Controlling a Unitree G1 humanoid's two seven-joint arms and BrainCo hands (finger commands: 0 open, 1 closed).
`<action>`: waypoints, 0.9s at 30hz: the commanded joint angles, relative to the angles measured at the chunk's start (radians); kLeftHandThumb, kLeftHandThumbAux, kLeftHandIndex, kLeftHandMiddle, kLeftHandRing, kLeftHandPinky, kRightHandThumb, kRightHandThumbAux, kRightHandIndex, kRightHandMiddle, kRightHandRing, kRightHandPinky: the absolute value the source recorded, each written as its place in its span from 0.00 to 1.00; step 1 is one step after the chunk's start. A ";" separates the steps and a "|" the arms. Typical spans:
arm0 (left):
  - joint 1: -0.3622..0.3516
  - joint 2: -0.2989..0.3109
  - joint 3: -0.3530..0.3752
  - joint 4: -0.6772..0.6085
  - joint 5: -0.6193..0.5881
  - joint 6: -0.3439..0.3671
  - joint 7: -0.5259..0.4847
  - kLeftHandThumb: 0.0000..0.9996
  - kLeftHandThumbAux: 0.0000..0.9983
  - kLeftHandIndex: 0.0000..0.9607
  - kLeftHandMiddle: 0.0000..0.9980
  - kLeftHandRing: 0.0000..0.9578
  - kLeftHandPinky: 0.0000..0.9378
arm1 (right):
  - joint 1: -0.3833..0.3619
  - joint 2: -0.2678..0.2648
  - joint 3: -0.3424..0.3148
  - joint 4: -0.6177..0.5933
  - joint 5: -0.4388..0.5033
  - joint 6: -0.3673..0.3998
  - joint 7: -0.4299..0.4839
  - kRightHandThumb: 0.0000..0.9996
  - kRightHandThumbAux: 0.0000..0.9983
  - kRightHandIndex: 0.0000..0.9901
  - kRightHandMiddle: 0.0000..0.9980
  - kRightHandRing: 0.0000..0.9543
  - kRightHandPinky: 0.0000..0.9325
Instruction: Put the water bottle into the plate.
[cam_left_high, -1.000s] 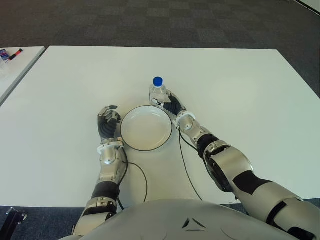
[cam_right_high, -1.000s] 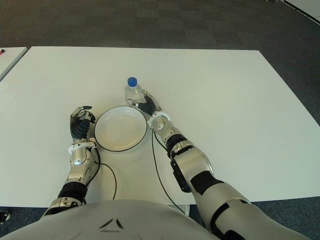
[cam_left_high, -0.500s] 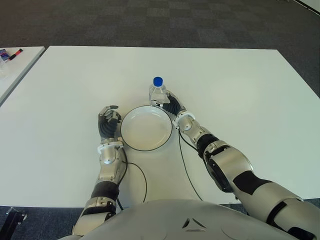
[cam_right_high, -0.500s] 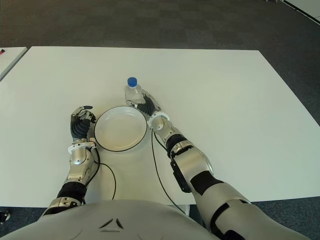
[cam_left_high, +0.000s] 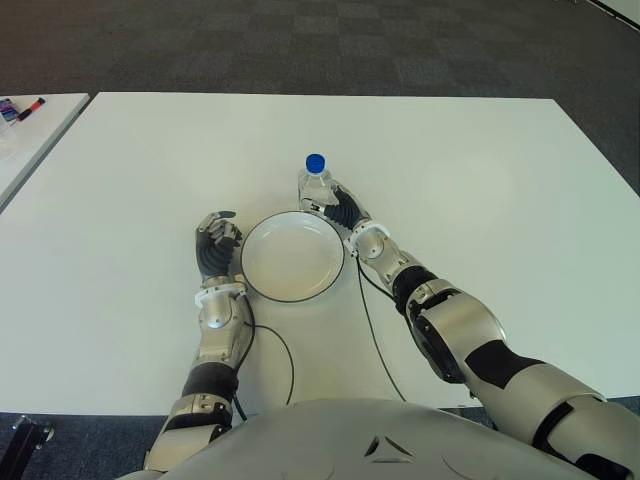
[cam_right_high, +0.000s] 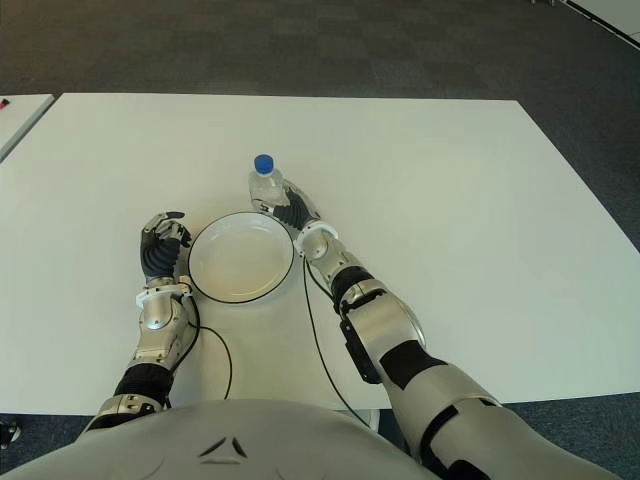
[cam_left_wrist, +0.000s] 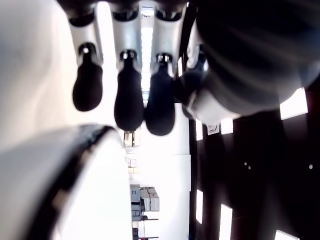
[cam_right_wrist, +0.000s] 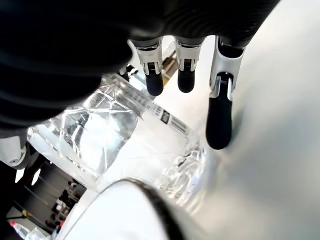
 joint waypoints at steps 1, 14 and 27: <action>0.024 -0.007 0.000 0.027 0.013 0.042 0.013 0.69 0.72 0.45 0.70 0.71 0.72 | -0.017 0.009 0.014 0.006 -0.014 -0.009 0.007 0.45 0.35 0.00 0.00 0.00 0.01; 0.020 -0.016 0.002 0.029 0.028 0.049 0.046 0.69 0.72 0.45 0.70 0.70 0.71 | -0.025 0.016 0.028 0.013 -0.026 -0.042 0.014 0.43 0.32 0.00 0.00 0.00 0.04; 0.024 -0.023 0.002 0.028 0.030 0.018 0.053 0.69 0.72 0.45 0.70 0.71 0.71 | -0.021 0.028 0.020 0.020 -0.019 -0.044 0.027 0.42 0.31 0.00 0.00 0.00 0.05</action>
